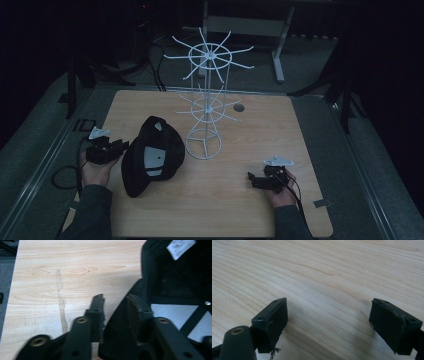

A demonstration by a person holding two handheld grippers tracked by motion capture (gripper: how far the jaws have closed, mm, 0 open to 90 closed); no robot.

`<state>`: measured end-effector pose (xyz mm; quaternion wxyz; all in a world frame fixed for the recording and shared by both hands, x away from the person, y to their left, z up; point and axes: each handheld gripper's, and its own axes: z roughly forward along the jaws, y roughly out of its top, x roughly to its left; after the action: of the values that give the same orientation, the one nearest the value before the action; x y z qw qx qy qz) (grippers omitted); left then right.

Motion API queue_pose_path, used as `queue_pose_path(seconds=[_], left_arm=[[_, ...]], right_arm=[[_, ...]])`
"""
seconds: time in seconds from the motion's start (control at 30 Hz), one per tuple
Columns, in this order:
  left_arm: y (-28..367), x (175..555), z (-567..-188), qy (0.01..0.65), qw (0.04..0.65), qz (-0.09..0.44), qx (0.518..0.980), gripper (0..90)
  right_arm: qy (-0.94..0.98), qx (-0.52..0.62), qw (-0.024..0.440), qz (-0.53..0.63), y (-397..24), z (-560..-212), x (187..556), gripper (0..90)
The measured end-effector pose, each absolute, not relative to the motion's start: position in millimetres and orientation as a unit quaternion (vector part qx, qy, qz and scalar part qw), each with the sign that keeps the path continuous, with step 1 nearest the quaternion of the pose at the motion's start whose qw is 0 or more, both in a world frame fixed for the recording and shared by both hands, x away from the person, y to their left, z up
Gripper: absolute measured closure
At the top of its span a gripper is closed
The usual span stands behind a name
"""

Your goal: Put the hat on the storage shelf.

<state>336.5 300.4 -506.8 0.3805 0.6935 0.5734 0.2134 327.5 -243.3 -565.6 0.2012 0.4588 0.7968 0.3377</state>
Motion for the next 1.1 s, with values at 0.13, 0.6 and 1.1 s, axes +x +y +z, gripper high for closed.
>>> queue_pose_path(seconds=[0.13,0.6,1.1], left_arm=[[302,351,-508,0.581,0.367,0.211,0.696,82.5],[306,373,-524,0.555,0.339,0.145,0.745,84.9],[314,334,-519,0.525,0.383,0.127,0.749,70.1]], right_arm=[[0.797,0.459,0.201,0.338,-243,-566,328,14.9],[0.797,0.459,0.201,0.338,-243,-566,328,15.0],[0.797,0.459,0.201,0.338,-243,-566,328,14.9]])
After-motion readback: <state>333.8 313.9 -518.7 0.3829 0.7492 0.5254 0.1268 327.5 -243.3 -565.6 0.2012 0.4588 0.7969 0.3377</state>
